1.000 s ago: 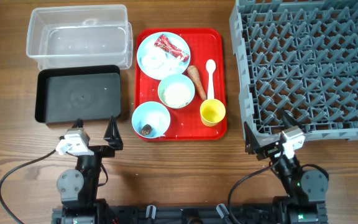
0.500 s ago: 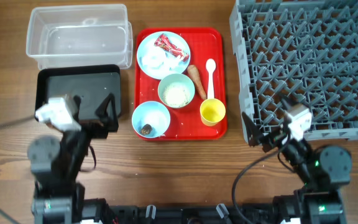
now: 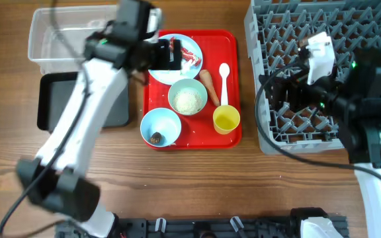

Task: Sort waste into correct bins and load items into the dishwasher rack
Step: 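Grasp the red candy wrapper and tissue from the plate with left gripper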

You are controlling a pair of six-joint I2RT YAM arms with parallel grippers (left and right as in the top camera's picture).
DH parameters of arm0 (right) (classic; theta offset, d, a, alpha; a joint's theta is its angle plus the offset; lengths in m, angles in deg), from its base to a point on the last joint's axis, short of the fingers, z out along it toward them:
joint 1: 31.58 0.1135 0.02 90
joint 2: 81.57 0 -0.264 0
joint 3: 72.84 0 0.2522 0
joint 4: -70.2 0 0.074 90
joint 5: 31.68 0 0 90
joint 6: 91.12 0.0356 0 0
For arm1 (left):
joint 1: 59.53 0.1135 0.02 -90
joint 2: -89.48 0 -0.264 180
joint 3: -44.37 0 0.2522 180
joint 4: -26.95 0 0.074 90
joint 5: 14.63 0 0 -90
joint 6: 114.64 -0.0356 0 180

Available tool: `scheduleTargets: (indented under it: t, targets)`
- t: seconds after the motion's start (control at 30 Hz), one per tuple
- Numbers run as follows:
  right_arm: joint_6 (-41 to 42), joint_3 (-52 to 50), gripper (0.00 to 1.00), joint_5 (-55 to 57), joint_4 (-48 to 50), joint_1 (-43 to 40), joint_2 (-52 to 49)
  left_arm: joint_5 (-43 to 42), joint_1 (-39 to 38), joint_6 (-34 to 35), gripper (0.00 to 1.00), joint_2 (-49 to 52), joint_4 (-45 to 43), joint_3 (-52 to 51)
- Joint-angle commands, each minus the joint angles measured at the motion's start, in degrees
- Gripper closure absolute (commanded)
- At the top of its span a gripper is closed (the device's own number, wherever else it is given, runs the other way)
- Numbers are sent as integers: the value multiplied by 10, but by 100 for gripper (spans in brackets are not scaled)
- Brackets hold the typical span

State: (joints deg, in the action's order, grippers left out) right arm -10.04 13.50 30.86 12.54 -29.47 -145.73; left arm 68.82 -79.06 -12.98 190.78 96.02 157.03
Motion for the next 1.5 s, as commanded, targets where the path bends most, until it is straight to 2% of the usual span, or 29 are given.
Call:
scheduleTargets:
  t: [0.0, 0.1, 0.2, 0.27, 0.43, 0.73, 0.97, 1.0, 1.23, 1.27, 1.37, 1.47]
  targets:
    - [32, 13, 0, -11, -17, 2, -29, 17, -36, 7, 0, 83, -20, 23]
    - [32, 13, 0, -12, -37, 2, -42, 15, -47, 8, 0, 129, -36, 23]
    - [36, 13, 0, -11, -37, 2, -45, 24, -46, 19, 0, 130, -106, 25]
    - [36, 12, 0, -11, -37, 2, -45, 95, -39, 126, 0, 138, -157, 25]
    - [35, 12, 0, -11, -43, 2, -54, 143, -36, 223, 0, 197, -220, 25]
    - [34, 12, 0, -9, -67, 2, -91, 144, -35, 223, 0, 299, -262, 25]
    - [33, 12, 0, -9, -67, 2, -91, 161, -35, 236, 1, 331, -278, 25]
    - [33, 12, 0, -9, -67, 2, -91, 161, -35, 236, 4, 332, -278, 25]
    - [33, 12, 0, -9, -68, 2, -91, 161, -35, 235, 90, 333, -268, 25]
    - [33, 12, 0, -9, -68, 2, -91, 160, -35, 235, 96, 333, -266, 25]
    - [33, 12, 0, -9, -68, 2, -91, 160, -34, 235, 96, 311, -241, 28]
    - [33, 12, 0, -9, -67, 2, -91, 161, -33, 232, 96, 249, -215, 38]
